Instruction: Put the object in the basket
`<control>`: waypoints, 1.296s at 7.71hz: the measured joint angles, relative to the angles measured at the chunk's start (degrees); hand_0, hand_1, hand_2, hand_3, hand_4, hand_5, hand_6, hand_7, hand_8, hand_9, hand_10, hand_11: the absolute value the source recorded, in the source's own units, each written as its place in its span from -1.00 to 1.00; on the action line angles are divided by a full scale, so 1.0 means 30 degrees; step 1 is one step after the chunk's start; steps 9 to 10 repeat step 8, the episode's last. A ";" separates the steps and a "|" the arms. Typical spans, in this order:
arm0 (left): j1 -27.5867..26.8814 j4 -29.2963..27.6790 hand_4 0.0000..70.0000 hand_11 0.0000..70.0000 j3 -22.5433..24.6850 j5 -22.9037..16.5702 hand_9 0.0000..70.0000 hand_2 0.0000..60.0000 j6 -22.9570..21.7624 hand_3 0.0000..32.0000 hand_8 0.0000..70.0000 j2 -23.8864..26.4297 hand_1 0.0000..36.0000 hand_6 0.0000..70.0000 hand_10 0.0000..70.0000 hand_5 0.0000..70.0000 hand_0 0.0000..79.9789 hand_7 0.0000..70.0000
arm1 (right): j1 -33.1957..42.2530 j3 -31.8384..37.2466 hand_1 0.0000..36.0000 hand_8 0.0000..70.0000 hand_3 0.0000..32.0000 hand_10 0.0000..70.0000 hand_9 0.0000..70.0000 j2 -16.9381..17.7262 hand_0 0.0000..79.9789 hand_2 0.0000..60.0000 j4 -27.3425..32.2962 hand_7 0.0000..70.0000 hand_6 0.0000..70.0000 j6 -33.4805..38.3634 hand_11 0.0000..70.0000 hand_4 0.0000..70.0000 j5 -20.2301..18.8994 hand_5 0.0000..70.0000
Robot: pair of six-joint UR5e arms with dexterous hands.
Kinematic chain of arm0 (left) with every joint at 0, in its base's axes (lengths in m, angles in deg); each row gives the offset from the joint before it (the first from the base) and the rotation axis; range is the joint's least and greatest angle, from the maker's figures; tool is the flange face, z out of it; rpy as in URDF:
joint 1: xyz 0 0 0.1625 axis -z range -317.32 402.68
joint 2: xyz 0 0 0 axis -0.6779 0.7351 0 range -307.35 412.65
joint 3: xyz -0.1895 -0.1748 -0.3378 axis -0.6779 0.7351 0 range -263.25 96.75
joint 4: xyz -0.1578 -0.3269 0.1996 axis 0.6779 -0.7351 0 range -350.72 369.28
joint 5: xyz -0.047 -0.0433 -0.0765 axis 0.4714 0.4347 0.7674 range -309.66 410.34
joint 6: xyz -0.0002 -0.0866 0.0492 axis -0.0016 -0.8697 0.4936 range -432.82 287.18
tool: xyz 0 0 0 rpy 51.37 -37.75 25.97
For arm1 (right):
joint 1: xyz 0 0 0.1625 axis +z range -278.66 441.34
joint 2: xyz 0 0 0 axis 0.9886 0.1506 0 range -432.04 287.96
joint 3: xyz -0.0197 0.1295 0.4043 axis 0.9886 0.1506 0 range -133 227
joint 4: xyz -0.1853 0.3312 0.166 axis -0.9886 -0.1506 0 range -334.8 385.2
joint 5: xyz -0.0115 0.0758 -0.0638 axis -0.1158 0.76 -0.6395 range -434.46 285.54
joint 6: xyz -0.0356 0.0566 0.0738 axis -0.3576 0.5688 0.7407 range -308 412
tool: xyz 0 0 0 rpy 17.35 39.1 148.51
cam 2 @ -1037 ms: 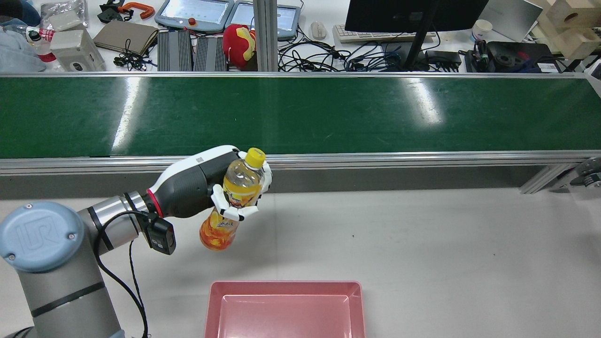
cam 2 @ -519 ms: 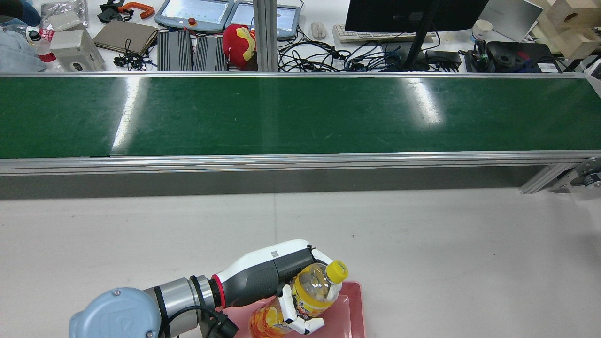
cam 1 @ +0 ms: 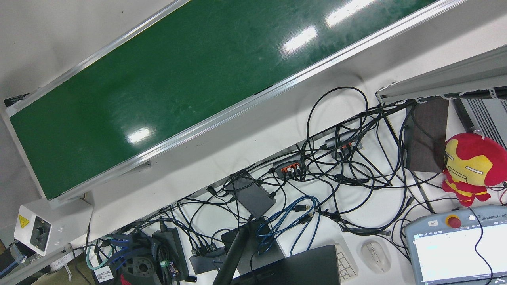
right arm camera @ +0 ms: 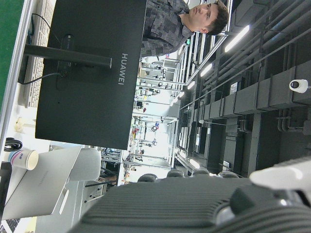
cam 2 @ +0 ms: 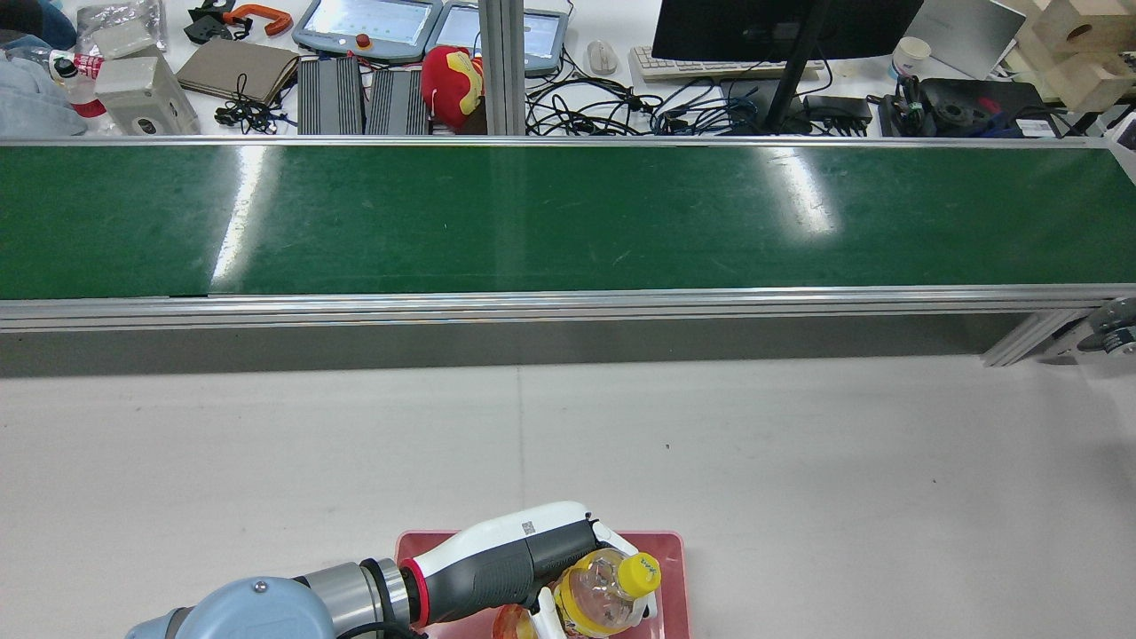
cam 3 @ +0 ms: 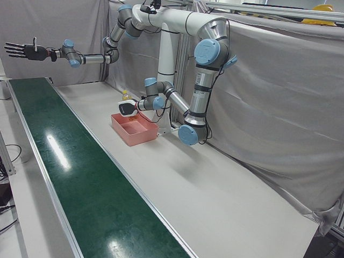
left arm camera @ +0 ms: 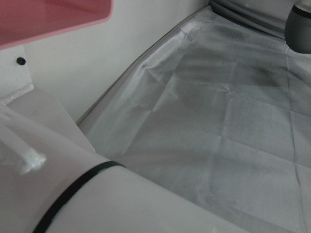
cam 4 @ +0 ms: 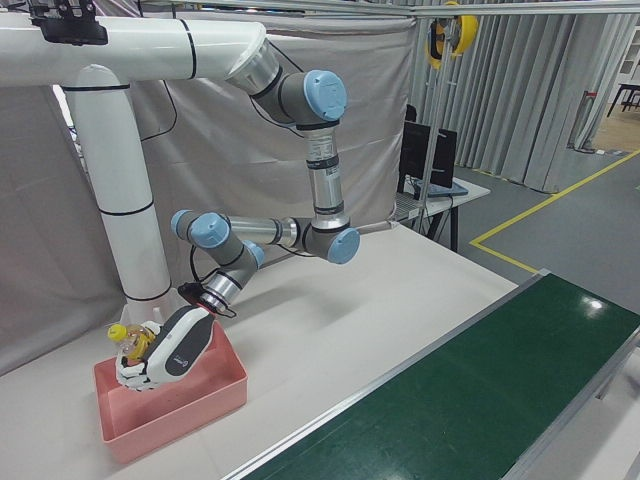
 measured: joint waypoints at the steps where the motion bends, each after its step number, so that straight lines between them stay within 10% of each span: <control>1: -0.0002 0.0427 -0.75 -0.65 0.0074 -0.0033 -1.00 -1.00 0.0022 -1.00 -1.00 -0.0173 -0.18 -1.00 -0.81 -0.27 0.65 -0.89 | 0.0008 0.0001 -1.00 -1.00 -1.00 -1.00 -1.00 0.0000 -1.00 -1.00 -0.0002 -1.00 -1.00 -0.0007 -1.00 -1.00 -0.0001 -1.00; 3: -0.0068 -0.0188 -0.97 -0.80 0.0119 -0.0050 -1.00 -1.00 0.0014 -0.73 -1.00 -0.1149 -0.23 -1.00 -0.92 -0.90 0.80 -0.93 | 0.0017 0.0001 -1.00 -1.00 -1.00 -1.00 -1.00 0.0000 -1.00 -1.00 0.0000 -1.00 -1.00 -0.0013 -1.00 -1.00 0.0009 -1.00; 10: 0.0597 -0.0222 -1.00 -0.86 0.2791 -0.0081 -1.00 -1.00 -0.0161 -0.82 -1.00 -0.1614 -0.36 -1.00 -0.95 -0.65 0.48 -0.92 | -0.0008 0.0001 -1.00 -1.00 -1.00 -1.00 -1.00 0.0000 -1.00 -1.00 0.0000 -1.00 -1.00 -0.0011 -1.00 -1.00 0.0000 -1.00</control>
